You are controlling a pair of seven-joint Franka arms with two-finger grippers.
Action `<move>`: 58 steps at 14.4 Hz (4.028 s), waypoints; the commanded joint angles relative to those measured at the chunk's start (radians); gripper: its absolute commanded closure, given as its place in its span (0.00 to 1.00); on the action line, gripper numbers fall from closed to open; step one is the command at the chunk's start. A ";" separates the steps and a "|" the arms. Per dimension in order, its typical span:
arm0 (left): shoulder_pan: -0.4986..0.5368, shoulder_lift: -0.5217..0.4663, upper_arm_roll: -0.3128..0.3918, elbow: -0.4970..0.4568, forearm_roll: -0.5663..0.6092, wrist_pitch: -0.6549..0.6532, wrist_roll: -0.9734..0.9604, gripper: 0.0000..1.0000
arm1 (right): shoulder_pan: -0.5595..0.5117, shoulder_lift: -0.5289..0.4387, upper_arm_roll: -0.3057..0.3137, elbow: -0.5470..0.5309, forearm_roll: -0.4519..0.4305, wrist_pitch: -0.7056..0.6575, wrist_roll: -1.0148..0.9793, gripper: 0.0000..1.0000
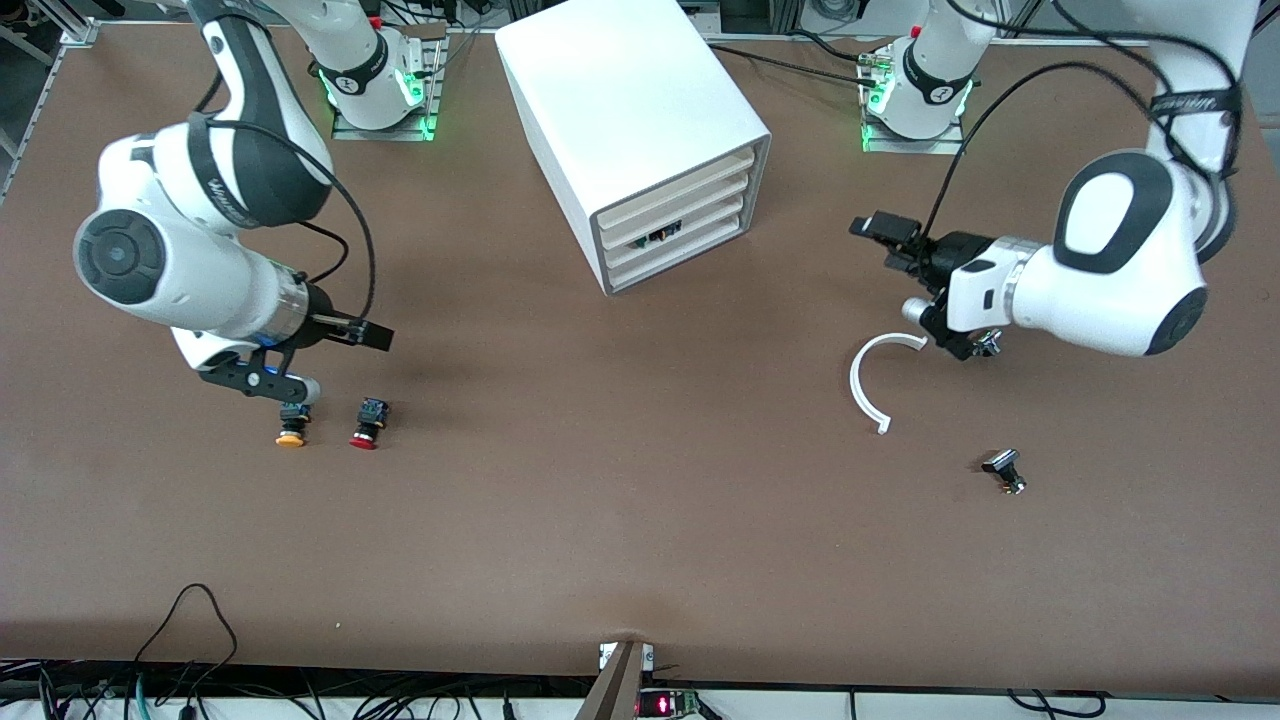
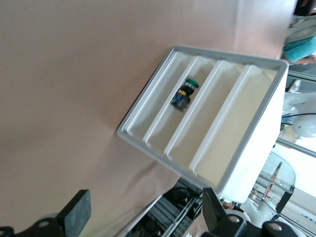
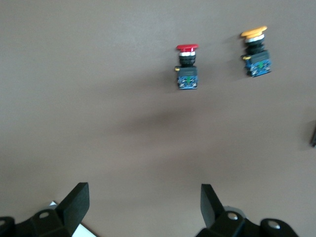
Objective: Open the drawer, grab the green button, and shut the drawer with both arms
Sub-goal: 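Grasp the drawer handle with the left gripper while the right gripper approaches, then pull the drawer open with the left gripper while the right gripper reaches in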
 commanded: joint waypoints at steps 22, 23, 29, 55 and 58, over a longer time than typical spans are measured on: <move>-0.067 0.349 -0.193 -0.402 -0.698 0.321 0.845 0.44 | 0.225 0.100 -0.003 -0.032 0.008 0.161 0.541 0.00; -0.074 0.352 -0.193 -0.408 -0.698 0.321 0.847 0.48 | 0.232 0.103 -0.005 -0.020 0.010 0.163 0.570 0.00; -0.110 0.361 -0.192 -0.418 -0.699 0.322 0.845 1.00 | 0.308 0.192 -0.003 0.156 0.013 0.145 0.762 0.01; 0.050 0.305 -0.088 -0.111 -0.348 0.255 0.402 0.00 | 0.630 0.515 -0.011 0.546 -0.001 0.345 1.198 0.01; 0.067 0.272 -0.088 0.007 -0.187 0.151 0.147 0.00 | 0.660 0.543 -0.012 0.541 -0.009 0.362 1.217 0.01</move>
